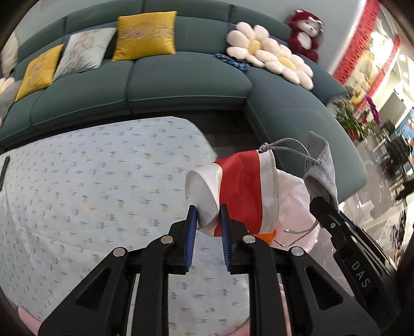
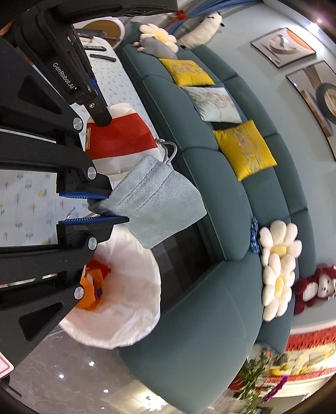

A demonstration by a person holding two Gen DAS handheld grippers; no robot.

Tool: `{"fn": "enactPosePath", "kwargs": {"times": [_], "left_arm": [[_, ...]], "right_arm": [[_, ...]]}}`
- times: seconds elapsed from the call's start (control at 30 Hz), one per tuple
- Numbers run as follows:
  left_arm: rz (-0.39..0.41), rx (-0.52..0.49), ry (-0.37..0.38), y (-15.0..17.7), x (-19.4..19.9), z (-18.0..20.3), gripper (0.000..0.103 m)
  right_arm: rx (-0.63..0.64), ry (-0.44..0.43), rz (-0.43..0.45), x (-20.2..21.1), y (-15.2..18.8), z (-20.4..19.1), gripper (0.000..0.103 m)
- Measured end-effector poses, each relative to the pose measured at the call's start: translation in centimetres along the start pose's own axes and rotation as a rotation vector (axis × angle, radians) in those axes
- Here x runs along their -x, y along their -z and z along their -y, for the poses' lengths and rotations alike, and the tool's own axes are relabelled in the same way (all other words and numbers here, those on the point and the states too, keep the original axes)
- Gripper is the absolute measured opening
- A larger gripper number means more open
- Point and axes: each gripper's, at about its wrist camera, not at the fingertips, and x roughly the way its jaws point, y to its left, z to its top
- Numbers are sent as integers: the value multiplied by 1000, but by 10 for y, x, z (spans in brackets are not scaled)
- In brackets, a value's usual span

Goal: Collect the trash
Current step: 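Carry cup and grey pouch over the white bin and open both tools, then withdraw both open tools from the bin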

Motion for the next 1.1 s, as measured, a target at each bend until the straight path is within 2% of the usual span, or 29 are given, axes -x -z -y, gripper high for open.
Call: {"fn": "enactPosePath", "kwargs": {"times": [0.37,0.8,0.83,0.97,1.1], "left_arm": [[-43,-117,20,12,-29,67,18],[-115,-154,16,18,-73,95,18],[-111,-154,8,18,-75,97,20],[-109,-145,-10,15,-82,95,42],[-119,-133,-22,16,-86,87,48]], "right_arm": [[-88,57,5,8,7,76,11],[-131,93,-47,-19,15,114,12],[-132,93,-55,-23,15,115,16],[-147,109,-66,-32,16,116,27],[-138,117,-81,-40,18,115,32]]}}
